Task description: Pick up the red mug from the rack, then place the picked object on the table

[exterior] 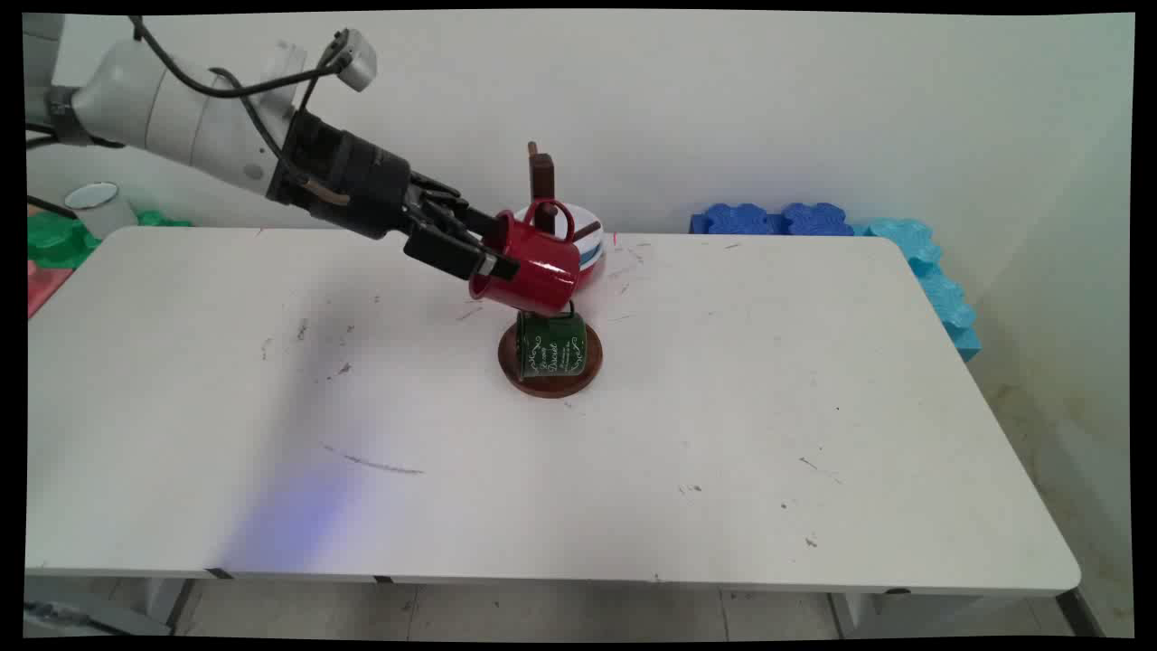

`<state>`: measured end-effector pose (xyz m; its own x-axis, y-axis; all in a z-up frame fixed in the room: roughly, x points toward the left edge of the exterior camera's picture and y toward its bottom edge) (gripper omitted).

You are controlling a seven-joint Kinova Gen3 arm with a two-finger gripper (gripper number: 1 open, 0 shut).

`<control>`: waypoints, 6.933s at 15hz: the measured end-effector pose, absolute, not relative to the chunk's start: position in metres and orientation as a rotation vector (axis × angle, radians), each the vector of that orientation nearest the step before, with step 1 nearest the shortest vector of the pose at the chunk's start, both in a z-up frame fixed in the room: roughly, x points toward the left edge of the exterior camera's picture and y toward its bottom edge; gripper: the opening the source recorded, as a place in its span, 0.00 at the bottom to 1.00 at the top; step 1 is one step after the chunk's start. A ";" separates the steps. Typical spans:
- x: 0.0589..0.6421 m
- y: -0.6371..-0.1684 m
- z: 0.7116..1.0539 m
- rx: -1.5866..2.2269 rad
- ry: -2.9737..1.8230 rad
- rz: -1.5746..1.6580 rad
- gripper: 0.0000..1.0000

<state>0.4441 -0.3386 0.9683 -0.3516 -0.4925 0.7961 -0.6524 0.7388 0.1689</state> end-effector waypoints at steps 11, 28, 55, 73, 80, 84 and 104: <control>0.434 -0.318 0.968 1.011 -1.953 0.112 1.00; 0.412 -0.330 0.960 1.111 -1.904 0.048 0.00; 0.417 -0.336 0.972 0.990 -1.996 0.153 0.00; 0.411 -0.312 0.989 0.842 -2.060 0.161 0.00; 0.419 -0.302 0.992 0.786 -2.093 0.175 0.00; 0.433 -0.295 0.991 0.750 -2.124 0.195 0.00; 0.533 -0.297 0.962 0.692 -2.359 0.396 0.00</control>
